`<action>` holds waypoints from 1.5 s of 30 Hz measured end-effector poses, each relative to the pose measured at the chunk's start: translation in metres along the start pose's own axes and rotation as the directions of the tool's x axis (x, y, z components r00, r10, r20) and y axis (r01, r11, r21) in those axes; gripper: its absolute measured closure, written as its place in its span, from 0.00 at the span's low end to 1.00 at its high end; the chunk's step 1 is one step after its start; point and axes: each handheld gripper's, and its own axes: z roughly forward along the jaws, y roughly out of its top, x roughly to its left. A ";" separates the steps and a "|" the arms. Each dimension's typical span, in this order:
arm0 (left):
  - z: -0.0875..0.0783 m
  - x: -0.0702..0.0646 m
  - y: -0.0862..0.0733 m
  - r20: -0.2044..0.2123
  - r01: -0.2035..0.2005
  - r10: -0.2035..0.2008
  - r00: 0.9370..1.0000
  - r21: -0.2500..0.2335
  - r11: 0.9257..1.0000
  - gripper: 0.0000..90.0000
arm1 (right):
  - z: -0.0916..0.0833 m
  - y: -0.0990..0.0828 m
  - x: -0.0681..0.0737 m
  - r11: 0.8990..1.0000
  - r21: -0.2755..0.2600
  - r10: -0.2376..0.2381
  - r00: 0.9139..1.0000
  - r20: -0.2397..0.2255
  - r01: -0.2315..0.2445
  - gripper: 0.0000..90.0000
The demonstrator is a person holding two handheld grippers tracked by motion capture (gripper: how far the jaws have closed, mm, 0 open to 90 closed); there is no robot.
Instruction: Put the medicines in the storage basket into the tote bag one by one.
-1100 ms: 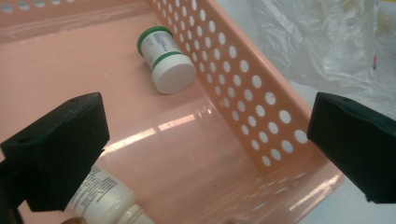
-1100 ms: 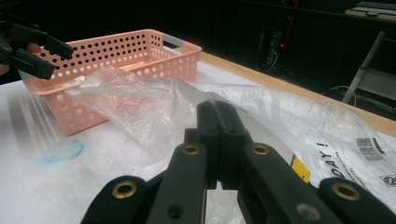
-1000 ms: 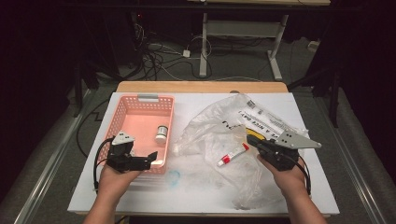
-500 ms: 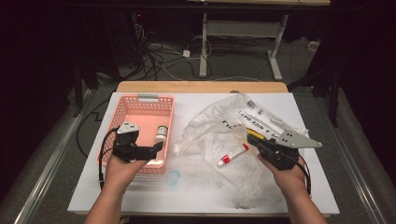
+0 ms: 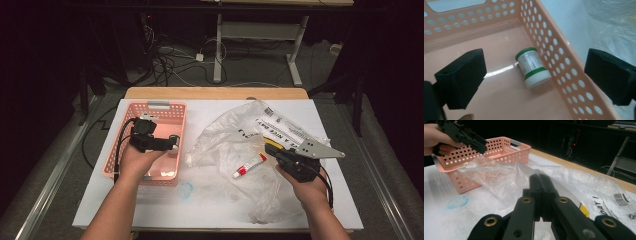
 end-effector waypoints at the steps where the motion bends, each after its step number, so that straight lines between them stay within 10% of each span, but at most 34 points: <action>1: 0.003 0.002 0.002 0.003 0.010 -0.010 1.000 0.010 1.000 0.05 | 0.000 0.000 0.000 1.000 -0.002 -0.001 1.000 0.000 0.001 1.00; 28: 0.052 0.021 0.016 0.064 0.117 -0.134 0.989 0.222 0.968 0.37 | 0.001 -0.001 -0.001 1.000 0.002 0.004 1.000 -0.002 -0.004 1.00; 45: 0.075 0.013 0.011 -0.038 0.083 -0.074 0.997 0.344 0.935 0.58 | 0.002 -0.001 0.000 1.000 0.007 0.003 1.000 -0.005 -0.003 1.00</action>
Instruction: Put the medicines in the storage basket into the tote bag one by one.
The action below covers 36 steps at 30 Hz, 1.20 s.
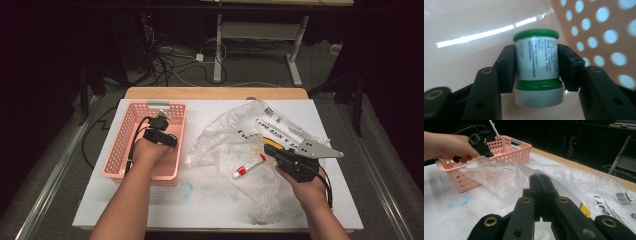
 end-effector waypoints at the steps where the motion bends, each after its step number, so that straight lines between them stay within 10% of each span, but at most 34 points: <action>1: 0.000 -0.001 0.000 -0.004 0.004 -0.004 1.000 -0.003 1.000 0.59 | 0.000 0.000 0.000 1.000 -0.002 -0.002 1.000 0.000 0.002 1.00; 13: -0.007 -0.003 -0.001 0.010 0.005 -0.005 1.000 -0.009 1.000 0.60 | -0.002 0.001 0.000 1.000 -0.007 -0.001 1.000 0.001 0.001 1.00; 36: -0.059 -0.029 -0.039 0.074 -0.117 0.126 0.989 -0.115 0.987 0.59 | -0.004 0.002 0.001 1.000 -0.007 -0.010 1.000 0.004 0.010 1.00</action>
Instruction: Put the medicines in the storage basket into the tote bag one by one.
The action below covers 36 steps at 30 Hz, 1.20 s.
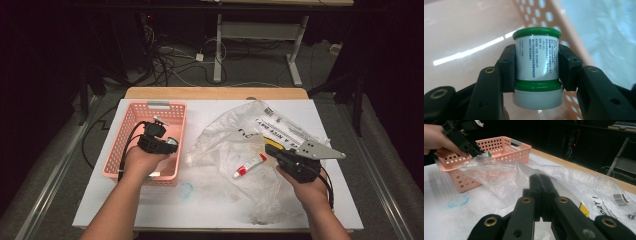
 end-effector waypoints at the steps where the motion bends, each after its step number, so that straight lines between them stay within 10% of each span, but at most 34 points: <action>1: -0.002 -0.002 -0.002 -0.001 -0.011 0.011 1.000 0.000 1.000 0.59 | 0.000 0.000 0.000 1.000 0.000 0.001 1.000 0.000 -0.001 1.00; 17: -0.025 -0.006 -0.043 -0.009 -0.026 0.025 1.000 -0.080 0.996 0.59 | 0.000 0.000 0.001 1.000 0.002 -0.003 1.000 0.000 0.003 1.00; 36: -0.030 -0.017 -0.069 0.021 -0.085 0.091 0.996 -0.202 0.976 0.59 | 0.004 -0.002 0.005 1.000 0.020 -0.020 1.000 -0.005 0.020 1.00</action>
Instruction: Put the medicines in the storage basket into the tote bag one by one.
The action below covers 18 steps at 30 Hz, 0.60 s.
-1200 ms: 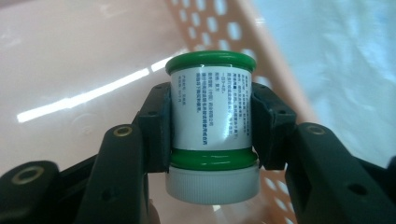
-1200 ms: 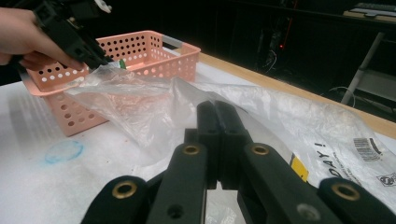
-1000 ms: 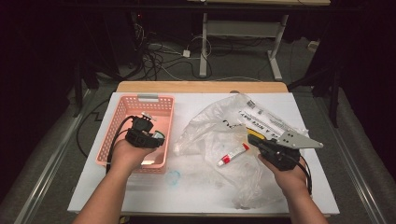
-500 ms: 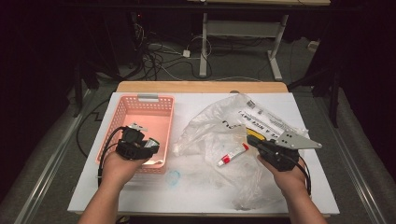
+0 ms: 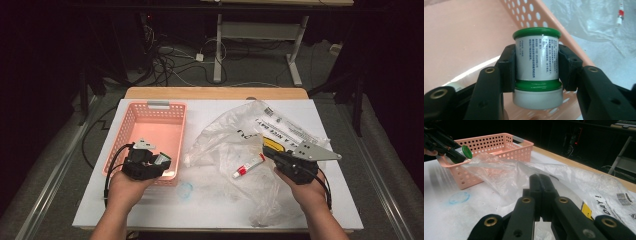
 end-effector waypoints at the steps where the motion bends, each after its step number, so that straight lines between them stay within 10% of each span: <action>1: -0.001 0.000 0.001 0.002 -0.003 0.003 1.000 -0.009 1.000 0.59 | 0.001 0.000 0.000 1.000 0.000 0.000 1.000 0.000 0.000 1.00; 18: -0.010 -0.030 0.012 0.010 -0.086 0.087 0.996 -0.069 0.994 0.60 | -0.001 -0.001 -0.001 1.000 -0.002 0.005 1.000 0.003 -0.005 1.00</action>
